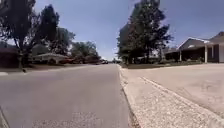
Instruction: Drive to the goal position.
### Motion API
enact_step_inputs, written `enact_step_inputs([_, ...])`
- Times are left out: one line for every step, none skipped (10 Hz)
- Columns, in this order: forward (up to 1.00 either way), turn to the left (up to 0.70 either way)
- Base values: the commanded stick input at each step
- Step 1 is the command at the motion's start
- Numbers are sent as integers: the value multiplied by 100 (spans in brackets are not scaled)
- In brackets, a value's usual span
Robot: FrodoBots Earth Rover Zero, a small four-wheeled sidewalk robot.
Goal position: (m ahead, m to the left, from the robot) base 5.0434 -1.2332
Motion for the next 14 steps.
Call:
enact_step_inputs([70,0])
enact_step_inputs([70,0])
enact_step_inputs([70,0])
enact_step_inputs([70,0])
enact_step_inputs([70,0])
enact_step_inputs([70,0])
enact_step_inputs([70,0])
enact_step_inputs([70,0])
enact_step_inputs([70,-17])
enact_step_inputs([70,-11])
enact_step_inputs([70,0])
enact_step_inputs([70,0])
enact_step_inputs([70,0])
enact_step_inputs([70,0])
